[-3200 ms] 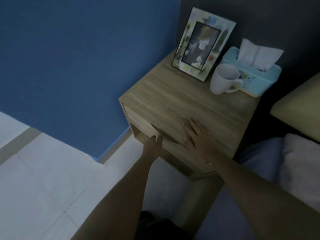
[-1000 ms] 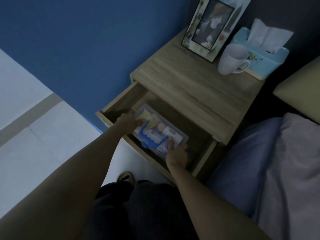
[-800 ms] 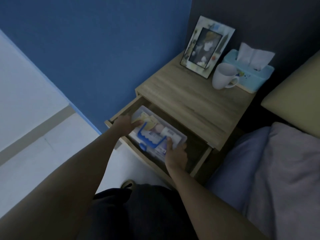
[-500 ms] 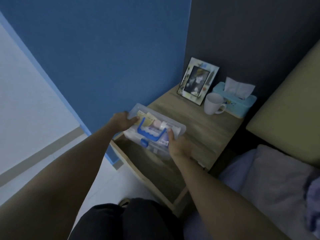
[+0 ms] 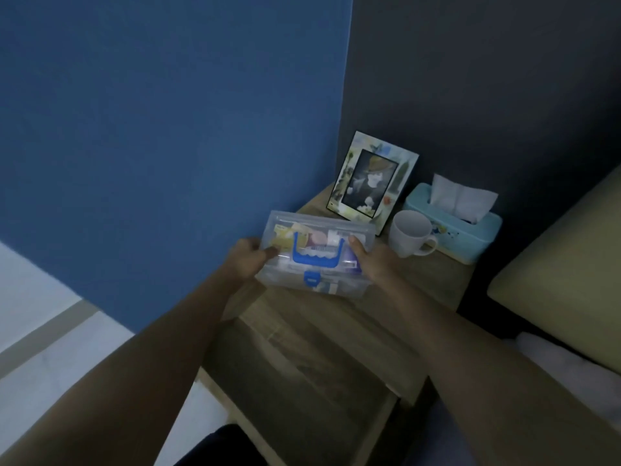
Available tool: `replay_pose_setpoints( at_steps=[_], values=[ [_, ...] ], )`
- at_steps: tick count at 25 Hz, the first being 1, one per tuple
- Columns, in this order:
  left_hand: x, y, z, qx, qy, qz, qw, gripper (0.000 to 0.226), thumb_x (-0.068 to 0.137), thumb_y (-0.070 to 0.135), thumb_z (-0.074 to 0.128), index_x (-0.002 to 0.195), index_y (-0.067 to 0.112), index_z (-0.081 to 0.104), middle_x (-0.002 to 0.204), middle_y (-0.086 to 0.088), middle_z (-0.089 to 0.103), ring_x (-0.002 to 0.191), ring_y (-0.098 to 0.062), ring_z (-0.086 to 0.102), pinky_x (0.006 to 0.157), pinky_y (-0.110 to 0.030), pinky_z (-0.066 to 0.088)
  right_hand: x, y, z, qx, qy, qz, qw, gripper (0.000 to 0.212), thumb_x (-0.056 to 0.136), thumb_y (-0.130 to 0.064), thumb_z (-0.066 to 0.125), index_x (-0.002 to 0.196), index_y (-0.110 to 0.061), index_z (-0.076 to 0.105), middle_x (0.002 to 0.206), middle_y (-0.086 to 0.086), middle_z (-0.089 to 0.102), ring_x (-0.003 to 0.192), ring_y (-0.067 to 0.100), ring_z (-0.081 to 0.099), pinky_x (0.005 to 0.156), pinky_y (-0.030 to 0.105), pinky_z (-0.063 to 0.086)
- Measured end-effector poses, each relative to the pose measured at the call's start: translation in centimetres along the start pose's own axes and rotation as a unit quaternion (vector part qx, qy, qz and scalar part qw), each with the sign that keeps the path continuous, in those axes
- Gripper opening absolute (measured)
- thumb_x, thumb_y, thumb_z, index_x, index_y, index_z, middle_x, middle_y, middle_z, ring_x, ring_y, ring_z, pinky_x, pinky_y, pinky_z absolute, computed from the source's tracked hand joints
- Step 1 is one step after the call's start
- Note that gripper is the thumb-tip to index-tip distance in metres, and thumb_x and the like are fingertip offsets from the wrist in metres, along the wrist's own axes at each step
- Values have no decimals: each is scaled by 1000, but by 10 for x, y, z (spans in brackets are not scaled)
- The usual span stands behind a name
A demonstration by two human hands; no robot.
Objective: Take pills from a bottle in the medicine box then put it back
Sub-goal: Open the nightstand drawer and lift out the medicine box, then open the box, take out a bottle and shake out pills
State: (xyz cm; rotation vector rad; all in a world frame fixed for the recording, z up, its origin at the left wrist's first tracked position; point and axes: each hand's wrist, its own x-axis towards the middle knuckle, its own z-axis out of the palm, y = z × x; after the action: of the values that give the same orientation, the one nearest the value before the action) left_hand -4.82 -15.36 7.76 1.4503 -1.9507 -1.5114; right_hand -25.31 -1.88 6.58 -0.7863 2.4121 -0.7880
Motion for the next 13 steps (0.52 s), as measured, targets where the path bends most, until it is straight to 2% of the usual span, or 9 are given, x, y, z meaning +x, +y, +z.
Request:
replay_pose_setpoints(
  at_steps=[3,6,8,9,11,12,13],
  values=[
    [23,-15,9,-6,12,-2,1000,36,84,30,67,111,6,67,112,-19,70,103,-33,66,91,-41,52,26,5,8,-34,-10,-9,999,67,87,-67,32,112,-11,62,115,15,66,103,33,61,92,43,49],
    [28,-20,13,-15,11,2,1000,37,84,34,66,111,9,67,109,-16,71,102,-31,66,86,-37,51,37,10,13,-57,-4,-7,998,69,87,-69,30,113,-12,62,116,14,65,103,33,60,86,38,48],
    [30,-20,15,8,25,5,1000,46,84,40,64,118,9,62,116,-13,68,109,-30,63,90,-37,49,39,13,15,-67,3,-9,998,69,87,-68,29,117,-12,59,120,15,63,106,33,59,83,37,45],
    [26,-19,19,23,57,0,998,56,85,44,62,127,8,55,125,-12,63,117,-31,58,96,-37,45,39,13,16,-77,17,-15,997,69,89,-65,29,122,-11,54,124,16,60,110,34,57,86,39,45],
    [13,-22,34,-27,166,-46,985,74,83,53,58,137,6,41,139,-14,51,127,-32,48,104,-39,39,36,11,13,-104,65,-86,989,65,93,-55,32,135,-6,39,139,19,47,125,34,47,100,42,41],
    [3,-27,45,-82,206,-84,971,75,82,58,57,134,6,43,136,-15,53,123,-32,51,104,-40,42,34,10,10,-116,76,-157,978,63,95,-49,34,140,-5,33,146,19,39,133,32,38,108,42,36],
    [-7,-31,60,-128,210,-114,962,70,80,63,54,126,10,51,127,-15,58,113,-30,57,97,-43,47,34,10,8,-138,63,-232,961,61,96,-43,35,143,-5,29,152,18,31,140,29,30,114,42,29]
  ],
)
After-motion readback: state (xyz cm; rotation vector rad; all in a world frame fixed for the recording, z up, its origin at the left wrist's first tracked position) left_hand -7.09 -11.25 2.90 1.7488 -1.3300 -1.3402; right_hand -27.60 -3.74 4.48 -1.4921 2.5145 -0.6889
